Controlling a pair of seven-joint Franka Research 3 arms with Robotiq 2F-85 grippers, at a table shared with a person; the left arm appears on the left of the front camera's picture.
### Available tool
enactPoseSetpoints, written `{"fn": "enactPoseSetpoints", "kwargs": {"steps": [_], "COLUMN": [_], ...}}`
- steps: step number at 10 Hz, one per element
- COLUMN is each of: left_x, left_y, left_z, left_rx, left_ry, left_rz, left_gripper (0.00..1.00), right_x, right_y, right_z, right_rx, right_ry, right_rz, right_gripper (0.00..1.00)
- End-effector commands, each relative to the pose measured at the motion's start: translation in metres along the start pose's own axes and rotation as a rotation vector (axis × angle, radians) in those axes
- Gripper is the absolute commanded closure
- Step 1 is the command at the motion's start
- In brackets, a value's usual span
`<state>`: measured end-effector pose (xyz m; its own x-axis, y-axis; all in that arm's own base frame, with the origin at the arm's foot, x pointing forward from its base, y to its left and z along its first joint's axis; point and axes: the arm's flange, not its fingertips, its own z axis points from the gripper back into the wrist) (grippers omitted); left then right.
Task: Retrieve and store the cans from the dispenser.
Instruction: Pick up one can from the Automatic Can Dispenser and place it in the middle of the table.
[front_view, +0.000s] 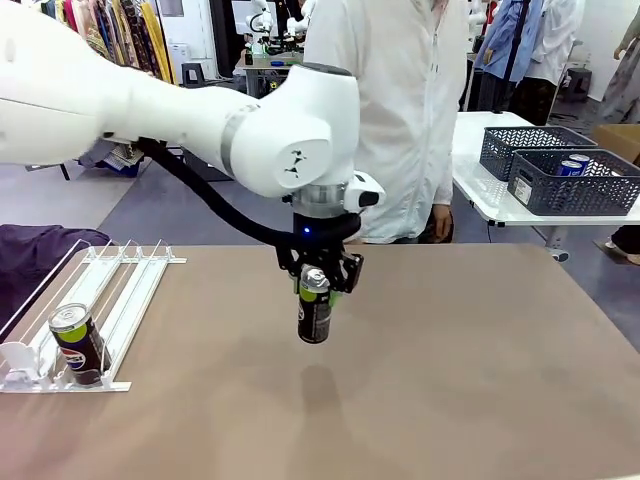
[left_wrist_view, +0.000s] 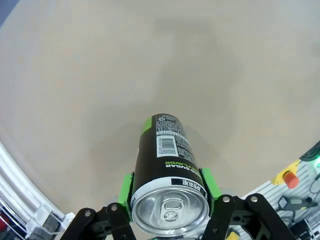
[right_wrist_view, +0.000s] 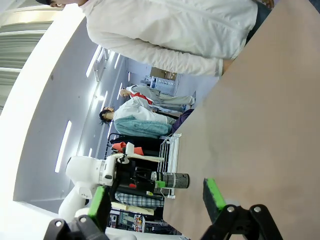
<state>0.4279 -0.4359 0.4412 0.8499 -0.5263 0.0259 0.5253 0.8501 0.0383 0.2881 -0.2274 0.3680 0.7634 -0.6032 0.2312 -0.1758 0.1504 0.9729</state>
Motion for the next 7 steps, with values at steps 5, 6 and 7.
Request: {"fn": "enactPoseSetpoints", "kwargs": {"steps": [5,6,7], "left_x": [0.008,0.008,0.009], "left_y": [0.009,0.008,0.009], "left_z": [-0.02,-0.023,-0.025], "left_rx": [-0.046,-0.047,-0.046], "left_ry": [-0.053,-0.039,-0.022], "left_rz": [-0.006,-0.014,-0.01], "left_gripper": [1.0,1.0,1.0], "right_x": [-0.001,-0.001,-0.001], "right_y": [0.004,0.004,0.004], "right_z": [0.001,0.001,0.001], "right_rx": [0.001,0.001,0.001], "right_ry": [0.006,0.006,0.006], "right_rz": [-0.007,-0.007,-0.007], "right_gripper": [0.0,0.0,0.0]}}
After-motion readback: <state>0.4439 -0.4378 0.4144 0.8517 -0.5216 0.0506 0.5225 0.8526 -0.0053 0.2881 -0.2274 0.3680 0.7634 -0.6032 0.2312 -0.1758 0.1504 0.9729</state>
